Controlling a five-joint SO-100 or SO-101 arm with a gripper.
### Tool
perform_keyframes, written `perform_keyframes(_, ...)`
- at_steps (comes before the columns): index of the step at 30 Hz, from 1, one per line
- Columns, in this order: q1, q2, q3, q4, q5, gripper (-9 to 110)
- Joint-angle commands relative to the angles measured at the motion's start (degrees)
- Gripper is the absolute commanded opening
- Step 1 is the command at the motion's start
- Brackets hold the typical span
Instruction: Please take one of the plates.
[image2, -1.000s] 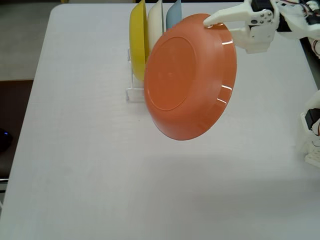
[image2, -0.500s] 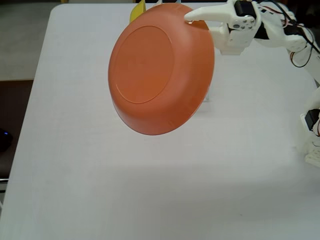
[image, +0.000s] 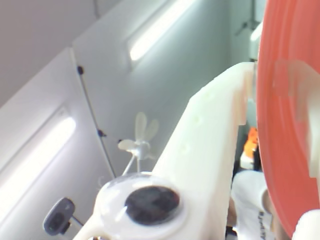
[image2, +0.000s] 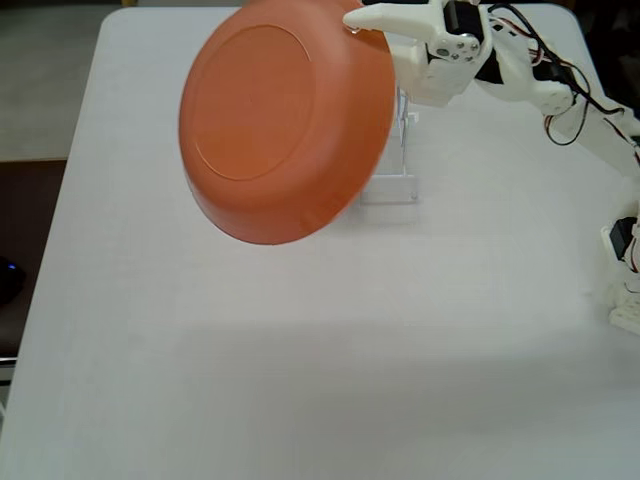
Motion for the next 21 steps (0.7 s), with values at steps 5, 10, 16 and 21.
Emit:
perform_keyframes(5, -0.79, -2.02, -2.2, -7.21, -2.64, 0)
perform_keyframes(10, -1.14, -4.75, -3.69, -9.76, -1.76, 0)
perform_keyframes(16, -1.14, -6.77, -5.1, -10.37, -1.05, 0)
perform_keyframes(21, -1.14, -7.03, -5.1, -10.81, -1.14, 0)
